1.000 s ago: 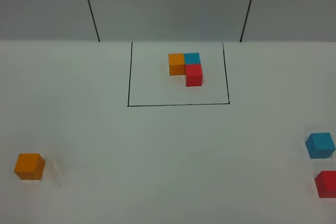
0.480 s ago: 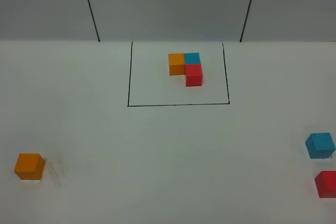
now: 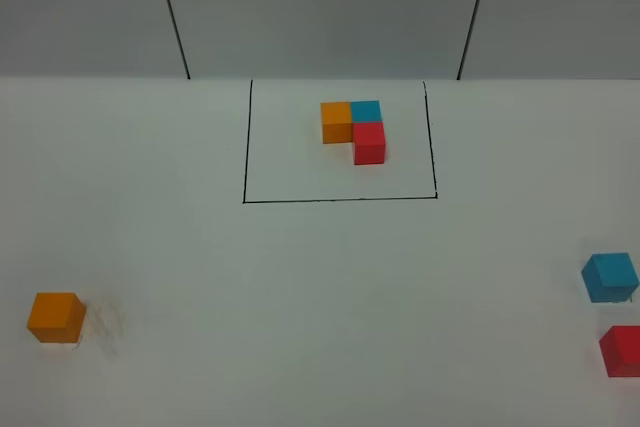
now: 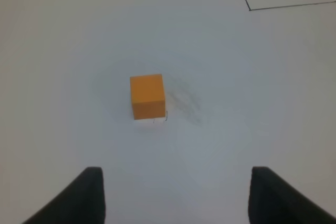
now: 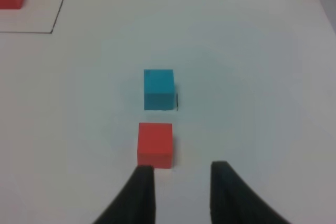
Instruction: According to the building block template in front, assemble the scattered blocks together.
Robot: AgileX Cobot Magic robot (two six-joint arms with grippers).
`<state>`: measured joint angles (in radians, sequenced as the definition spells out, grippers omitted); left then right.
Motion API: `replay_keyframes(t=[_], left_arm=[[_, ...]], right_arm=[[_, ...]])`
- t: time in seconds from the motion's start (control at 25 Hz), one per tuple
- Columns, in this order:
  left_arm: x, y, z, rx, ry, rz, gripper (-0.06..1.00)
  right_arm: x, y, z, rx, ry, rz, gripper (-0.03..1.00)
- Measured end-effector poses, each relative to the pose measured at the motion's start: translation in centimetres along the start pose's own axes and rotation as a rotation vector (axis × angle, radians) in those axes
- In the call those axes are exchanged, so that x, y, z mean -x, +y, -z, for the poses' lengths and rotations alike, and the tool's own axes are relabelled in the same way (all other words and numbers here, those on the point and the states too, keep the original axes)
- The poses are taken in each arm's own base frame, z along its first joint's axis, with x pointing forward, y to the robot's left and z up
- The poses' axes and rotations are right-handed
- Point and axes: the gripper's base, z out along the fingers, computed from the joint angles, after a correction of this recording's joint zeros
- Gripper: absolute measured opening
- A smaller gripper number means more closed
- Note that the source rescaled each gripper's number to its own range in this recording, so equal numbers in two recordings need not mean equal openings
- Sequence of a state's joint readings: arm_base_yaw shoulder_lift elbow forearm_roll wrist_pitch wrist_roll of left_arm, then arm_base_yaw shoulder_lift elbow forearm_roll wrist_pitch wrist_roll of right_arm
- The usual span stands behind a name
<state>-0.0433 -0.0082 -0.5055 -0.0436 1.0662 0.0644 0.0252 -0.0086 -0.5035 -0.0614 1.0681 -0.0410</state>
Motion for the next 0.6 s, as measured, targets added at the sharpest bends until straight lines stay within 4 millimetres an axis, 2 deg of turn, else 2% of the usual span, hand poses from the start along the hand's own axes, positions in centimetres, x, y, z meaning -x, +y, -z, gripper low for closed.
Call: replay_keyframes(t=[0.12, 0.2, 0.48, 0.6], left_arm=[[0.4, 0.0, -0.5, 0.0, 0.04, 0.042, 0.33], [1.1, 0.1, -0.9, 0.001, 0.089, 0.074, 0.38], [6.6, 0.5, -3.5, 0.004, 0.214, 0.106, 0.8], [8.9, 0.7, -5.6, 0.005, 0.287, 0.112, 0.86]], right_arm=[[0.0, 0.0, 0.0, 0.0, 0.0, 0.0, 0.0], [0.0, 0.0, 0.0, 0.0, 0.0, 0.0, 0.0], [0.0, 0.0, 0.0, 0.0, 0.0, 0.0, 0.0], [0.0, 0.0, 0.0, 0.0, 0.0, 0.0, 0.0]])
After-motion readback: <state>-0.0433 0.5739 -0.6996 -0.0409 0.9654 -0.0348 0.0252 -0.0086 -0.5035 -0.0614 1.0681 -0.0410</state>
